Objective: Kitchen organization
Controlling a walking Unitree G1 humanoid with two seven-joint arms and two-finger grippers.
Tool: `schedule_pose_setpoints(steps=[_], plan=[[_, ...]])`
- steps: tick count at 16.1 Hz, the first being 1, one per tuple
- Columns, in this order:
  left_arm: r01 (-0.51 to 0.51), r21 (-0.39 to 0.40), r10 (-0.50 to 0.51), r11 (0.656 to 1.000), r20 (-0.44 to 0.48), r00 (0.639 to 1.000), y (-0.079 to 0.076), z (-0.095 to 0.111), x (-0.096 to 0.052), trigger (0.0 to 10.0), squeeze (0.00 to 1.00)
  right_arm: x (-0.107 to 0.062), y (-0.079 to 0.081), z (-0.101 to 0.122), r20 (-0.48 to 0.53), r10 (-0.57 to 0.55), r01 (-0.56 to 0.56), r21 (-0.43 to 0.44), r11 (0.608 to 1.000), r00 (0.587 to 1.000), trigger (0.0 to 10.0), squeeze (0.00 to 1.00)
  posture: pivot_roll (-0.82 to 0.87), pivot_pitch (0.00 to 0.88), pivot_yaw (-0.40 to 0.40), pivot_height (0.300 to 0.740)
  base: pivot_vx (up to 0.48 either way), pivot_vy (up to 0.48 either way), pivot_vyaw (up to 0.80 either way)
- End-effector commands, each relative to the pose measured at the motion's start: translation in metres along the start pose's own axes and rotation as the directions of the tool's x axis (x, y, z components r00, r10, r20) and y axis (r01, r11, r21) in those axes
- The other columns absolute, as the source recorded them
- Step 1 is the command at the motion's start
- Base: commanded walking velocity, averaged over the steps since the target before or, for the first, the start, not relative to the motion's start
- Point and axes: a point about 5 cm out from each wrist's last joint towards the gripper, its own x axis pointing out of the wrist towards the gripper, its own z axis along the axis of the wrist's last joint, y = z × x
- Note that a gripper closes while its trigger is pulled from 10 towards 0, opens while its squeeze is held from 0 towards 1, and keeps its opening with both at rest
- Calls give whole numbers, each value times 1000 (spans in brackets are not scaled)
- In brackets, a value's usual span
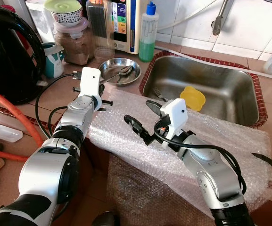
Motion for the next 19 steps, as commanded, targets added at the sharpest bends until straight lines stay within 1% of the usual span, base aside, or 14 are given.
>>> schedule_pose_setpoints(steps=[1,2,4,5,8,9,10,11,12,16,18,19], plan=[[-20,-3,20,1000,33,999,3,4,0,0,0,-1,1,5,14,-2,2,-8,1000,1000,10000,90,-15,85,22,740,0,0,0],[-47,-15,48,999,74,996,6,10,-1,0,0,-1,1,5,15,-4,4,-8,1000,1000,10000,90,-15,84,22,740,0,0,0],[-64,-32,67,997,120,991,8,17,-1,0,0,-1,1,5,15,-5,5,-8,1000,1000,10000,86,-14,85,22,740,0,0,0],[-67,-52,76,996,197,977,9,28,-2,0,0,0,0,5,16,-9,9,-8,1000,1000,10000,86,-13,84,21,740,0,0,0],[-78,-72,93,994,251,964,9,36,-4,0,0,0,0,5,16,-16,16,-11,1000,1000,10000,82,-12,84,19,740,0,0,0],[-82,-78,101,994,279,955,9,39,-5,0,0,0,-2,5,17,-24,24,-13,1000,1000,10000,82,-12,84,19,740,0,0,0],[-54,-99,85,994,336,938,4,44,-7,0,0,1,-5,6,19,-47,48,-16,999,999,10000,78,-13,86,19,740,0,0,0],[-43,-108,80,993,361,929,2,45,-8,0,0,1,-7,6,21,-59,59,-16,998,998,10000,75,-13,86,19,740,0,0,0],[-43,-108,80,993,361,929,2,45,-8,0,0,1,-7,6,21,-59,59,-16,998,998,10000,75,-13,86,19,740,0,0,0],[-9,-101,50,995,414,909,-3,46,-11,0,0,1,-12,7,23,-85,85,-19,996,996,10000,75,-8,91,17,740,0,0,0],[-11,-96,53,995,450,891,-2,54,-13,0,0,1,-13,7,22,-92,93,-18,996,995,10000,67,-5,90,18,740,0,0,0],[-9,-95,52,995,456,888,-2,55,-14,0,0,2,-13,7,22,-93,94,-17,995,995,10000,63,-4,89,20,740,0,0,0]])
